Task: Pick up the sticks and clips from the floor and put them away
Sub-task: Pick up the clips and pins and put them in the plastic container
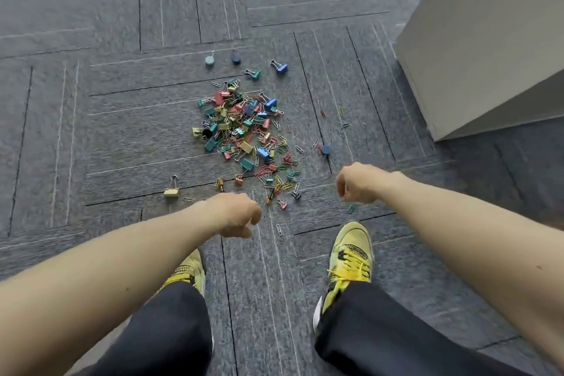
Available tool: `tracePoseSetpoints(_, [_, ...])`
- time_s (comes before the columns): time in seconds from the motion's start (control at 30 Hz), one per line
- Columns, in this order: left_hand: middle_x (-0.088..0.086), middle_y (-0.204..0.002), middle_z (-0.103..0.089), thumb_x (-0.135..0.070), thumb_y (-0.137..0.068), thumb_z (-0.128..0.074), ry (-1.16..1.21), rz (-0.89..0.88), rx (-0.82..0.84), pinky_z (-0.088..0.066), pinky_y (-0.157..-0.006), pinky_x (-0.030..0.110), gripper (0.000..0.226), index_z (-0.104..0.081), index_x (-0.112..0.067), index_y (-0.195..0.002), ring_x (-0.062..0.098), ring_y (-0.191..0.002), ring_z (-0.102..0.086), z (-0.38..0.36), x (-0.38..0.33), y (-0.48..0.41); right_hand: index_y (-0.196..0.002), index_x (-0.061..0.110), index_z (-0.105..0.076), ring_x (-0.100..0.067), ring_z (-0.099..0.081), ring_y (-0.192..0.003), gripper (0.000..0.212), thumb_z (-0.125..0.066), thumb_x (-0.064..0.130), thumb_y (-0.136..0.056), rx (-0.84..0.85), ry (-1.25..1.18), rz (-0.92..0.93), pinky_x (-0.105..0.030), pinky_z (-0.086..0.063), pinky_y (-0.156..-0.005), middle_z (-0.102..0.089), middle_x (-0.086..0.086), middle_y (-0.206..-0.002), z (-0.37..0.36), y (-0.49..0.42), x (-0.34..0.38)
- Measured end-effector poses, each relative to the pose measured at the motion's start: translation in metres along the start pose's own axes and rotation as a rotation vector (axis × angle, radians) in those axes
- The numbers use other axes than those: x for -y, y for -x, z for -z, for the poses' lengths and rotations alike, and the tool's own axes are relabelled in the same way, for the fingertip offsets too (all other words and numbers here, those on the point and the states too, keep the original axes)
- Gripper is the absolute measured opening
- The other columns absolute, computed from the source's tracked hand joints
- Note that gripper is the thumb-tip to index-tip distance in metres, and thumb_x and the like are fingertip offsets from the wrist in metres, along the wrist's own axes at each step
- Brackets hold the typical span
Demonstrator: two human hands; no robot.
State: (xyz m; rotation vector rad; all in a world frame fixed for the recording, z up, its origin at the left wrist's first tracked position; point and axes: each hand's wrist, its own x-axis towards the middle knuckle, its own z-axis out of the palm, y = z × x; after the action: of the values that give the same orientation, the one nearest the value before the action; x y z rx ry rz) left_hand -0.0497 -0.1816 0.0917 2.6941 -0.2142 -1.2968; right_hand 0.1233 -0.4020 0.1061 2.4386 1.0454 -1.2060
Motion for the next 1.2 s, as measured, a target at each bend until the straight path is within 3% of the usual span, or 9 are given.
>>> tracePoseSetpoints(0.17, [0.002,-0.122,-0.064,-0.034,-0.090,-0.069,0.016,-0.063,0.008,-0.054,-0.089,0.035,0.041,-0.058,-0.022,-0.128,0.022,-0.106,-0.064,-0.019,0.004,-0.054,-0.110,0.021,-0.069,-0.026,-0.065,-0.098,0.025,-0.059,0.012,-0.089,0.106,0.082,0.028,-0.031,-0.051,-0.074,-0.068,-0.004,-0.112,-0.035,-0.043,-0.018])
tracePoseSetpoints(0.27, [0.001,-0.122,-0.062,-0.032,-0.090,-0.069,0.157,-0.046,-0.070,-0.054,-0.091,0.035,0.037,-0.060,-0.025,-0.125,0.019,-0.104,-0.063,-0.036,-0.002,-0.080,-0.116,0.022,-0.065,-0.028,-0.063,-0.105,0.028,-0.061,0.015,-0.089,0.084,0.049,0.013,-0.035,-0.051,-0.083,-0.065,-0.005,-0.120,-0.055,-0.057,-0.034])
tracePoseSetpoints(0.5, [-0.003,-0.120,-0.056,-0.024,-0.087,-0.071,0.364,0.053,-0.146,-0.054,-0.089,0.036,0.037,-0.059,-0.025,-0.122,0.020,-0.100,-0.062,-0.068,-0.020,-0.100,-0.111,0.023,-0.059,-0.032,-0.061,-0.105,0.027,-0.054,0.007,-0.090,0.011,0.014,-0.007,-0.042,-0.049,-0.087,-0.058,-0.004,-0.121,-0.091,-0.061,-0.050])
tracePoseSetpoints(0.6, [-0.001,-0.118,-0.056,-0.019,-0.092,-0.065,0.338,0.067,-0.204,-0.055,-0.082,0.034,0.026,-0.061,-0.024,-0.118,0.019,-0.094,-0.063,-0.074,-0.022,-0.102,-0.114,0.020,-0.059,-0.034,-0.063,-0.105,0.030,-0.052,0.002,-0.091,-0.038,0.033,-0.028,-0.041,-0.049,-0.083,-0.058,-0.004,-0.121,-0.099,-0.064,-0.051])
tracePoseSetpoints(0.7, [0.001,-0.111,-0.054,-0.019,-0.098,-0.056,0.282,0.054,-0.244,-0.046,-0.069,0.029,0.012,-0.063,-0.019,-0.107,0.017,-0.085,-0.057,-0.077,-0.023,-0.103,-0.107,0.016,-0.061,-0.033,-0.064,-0.101,0.018,-0.055,0.006,-0.093,-0.056,0.064,-0.052,-0.041,-0.050,-0.080,-0.057,-0.005,-0.116,-0.103,-0.068,-0.056])
tracePoseSetpoints(0.9, [-0.001,-0.104,-0.053,-0.023,-0.100,-0.053,0.233,0.051,-0.293,-0.044,-0.065,0.029,0.011,-0.063,-0.019,-0.101,0.017,-0.088,-0.056,-0.081,-0.023,-0.105,-0.104,0.014,-0.061,-0.031,-0.064,-0.099,0.010,-0.057,0.012,-0.095,-0.103,0.101,-0.042,-0.037,-0.044,-0.067,-0.055,-0.006,-0.111,-0.110,-0.068,-0.057])
tracePoseSetpoints(1.03, [-0.003,-0.100,-0.052,-0.020,-0.098,-0.055,0.255,0.068,-0.290,-0.048,-0.067,0.028,0.006,-0.060,-0.016,-0.097,0.015,-0.082,-0.054,-0.086,-0.024,-0.107,-0.102,0.014,-0.058,-0.028,-0.066,-0.099,0.010,-0.060,0.021,-0.096,-0.158,0.093,-0.055,-0.038,-0.046,-0.070,-0.057,-0.005,-0.109,-0.112,-0.064,-0.059])
tracePoseSetpoints(1.2, [-0.007,-0.098,-0.055,-0.031,-0.098,-0.054,0.417,0.153,-0.324,-0.055,-0.080,0.032,0.014,-0.059,-0.019,-0.094,0.012,-0.085,-0.058,-0.083,-0.011,-0.104,-0.102,0.013,-0.058,-0.029,-0.064,-0.102,0.016,-0.053,0.028,-0.100,-0.102,0.056,-0.084,-0.040,-0.049,-0.077,-0.057,-0.006,-0.110,-0.108,-0.062,-0.056])
